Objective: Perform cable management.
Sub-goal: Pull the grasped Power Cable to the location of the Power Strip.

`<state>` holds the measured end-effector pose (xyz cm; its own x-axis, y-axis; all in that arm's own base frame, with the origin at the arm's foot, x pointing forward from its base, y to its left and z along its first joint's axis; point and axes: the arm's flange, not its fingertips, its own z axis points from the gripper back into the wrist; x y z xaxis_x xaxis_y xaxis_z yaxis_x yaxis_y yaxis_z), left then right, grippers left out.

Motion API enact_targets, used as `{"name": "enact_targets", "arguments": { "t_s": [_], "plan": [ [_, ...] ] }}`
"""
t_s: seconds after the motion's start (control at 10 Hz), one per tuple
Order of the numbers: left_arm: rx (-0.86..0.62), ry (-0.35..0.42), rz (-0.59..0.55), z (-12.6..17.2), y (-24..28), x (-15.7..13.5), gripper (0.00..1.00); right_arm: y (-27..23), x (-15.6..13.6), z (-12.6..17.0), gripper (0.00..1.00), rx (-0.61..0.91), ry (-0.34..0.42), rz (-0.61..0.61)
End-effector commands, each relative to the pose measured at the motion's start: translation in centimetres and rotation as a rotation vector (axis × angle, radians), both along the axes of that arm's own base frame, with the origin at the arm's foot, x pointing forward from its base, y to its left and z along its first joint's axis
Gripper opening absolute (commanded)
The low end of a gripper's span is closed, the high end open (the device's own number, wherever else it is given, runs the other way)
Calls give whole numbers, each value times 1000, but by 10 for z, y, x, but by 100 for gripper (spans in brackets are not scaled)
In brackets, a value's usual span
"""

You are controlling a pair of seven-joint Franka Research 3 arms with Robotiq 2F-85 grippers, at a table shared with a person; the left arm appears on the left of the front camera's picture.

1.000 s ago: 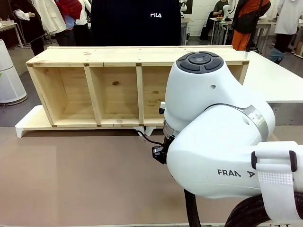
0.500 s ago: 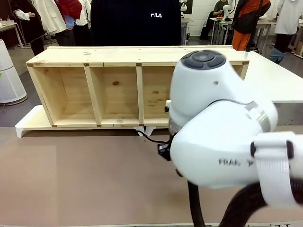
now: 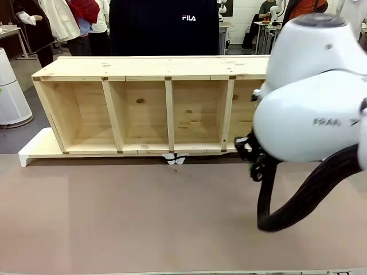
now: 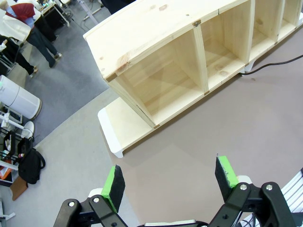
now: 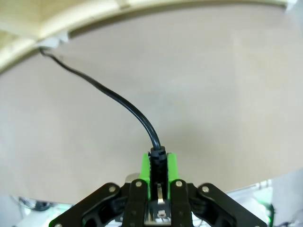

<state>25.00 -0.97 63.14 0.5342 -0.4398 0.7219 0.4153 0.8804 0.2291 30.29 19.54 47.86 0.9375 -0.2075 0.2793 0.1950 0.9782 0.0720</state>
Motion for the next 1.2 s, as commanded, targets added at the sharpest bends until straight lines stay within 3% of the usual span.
{"name": "enact_targets", "arguments": {
  "t_s": [0.0,0.6,0.8,1.1],
  "plan": [
    [-15,-6,11,0,-1,2,100,-83,-61,-42,16,31,2,-100],
    [-15,-6,11,0,-1,2,100,-177,-62,-45,16,87,6,-276],
    [-15,-6,11,0,-1,2,100,-195,-47,-47,16,108,6,-302],
    [-15,-6,11,0,-1,2,100,-201,-4,-41,16,142,-48,-219]
  ]
}}
